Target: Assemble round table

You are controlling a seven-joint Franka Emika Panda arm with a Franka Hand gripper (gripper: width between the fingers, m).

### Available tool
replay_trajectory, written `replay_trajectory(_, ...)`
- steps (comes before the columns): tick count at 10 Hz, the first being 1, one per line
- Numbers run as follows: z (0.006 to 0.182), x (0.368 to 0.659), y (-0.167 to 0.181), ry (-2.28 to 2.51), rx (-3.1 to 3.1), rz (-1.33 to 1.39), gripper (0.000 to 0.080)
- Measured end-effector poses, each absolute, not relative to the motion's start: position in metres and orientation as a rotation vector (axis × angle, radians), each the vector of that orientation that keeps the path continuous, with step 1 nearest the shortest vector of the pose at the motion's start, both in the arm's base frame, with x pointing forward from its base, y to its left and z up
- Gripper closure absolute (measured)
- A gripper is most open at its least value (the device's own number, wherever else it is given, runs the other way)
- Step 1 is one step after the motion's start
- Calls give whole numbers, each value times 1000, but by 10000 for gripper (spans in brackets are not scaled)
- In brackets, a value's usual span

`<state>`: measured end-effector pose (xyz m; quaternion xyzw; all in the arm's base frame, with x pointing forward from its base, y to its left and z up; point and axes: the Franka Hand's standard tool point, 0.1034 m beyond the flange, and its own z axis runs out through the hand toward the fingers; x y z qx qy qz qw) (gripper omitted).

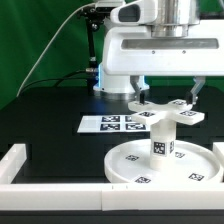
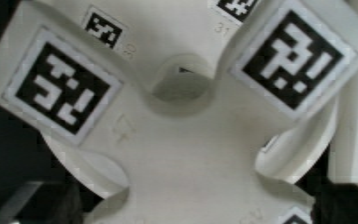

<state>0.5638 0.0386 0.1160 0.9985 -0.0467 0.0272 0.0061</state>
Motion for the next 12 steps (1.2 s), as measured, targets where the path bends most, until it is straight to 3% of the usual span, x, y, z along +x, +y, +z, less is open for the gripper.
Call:
replay_trajectory(8,106,564,44,-170,3114,94,162)
replay_trajectory(9,107,564,40,-207,3110,96,332)
replay_trajectory(10,107,564,40,-262,3107,97,377)
replay_trajectory(12,106,564,40,-467,3088,98,377)
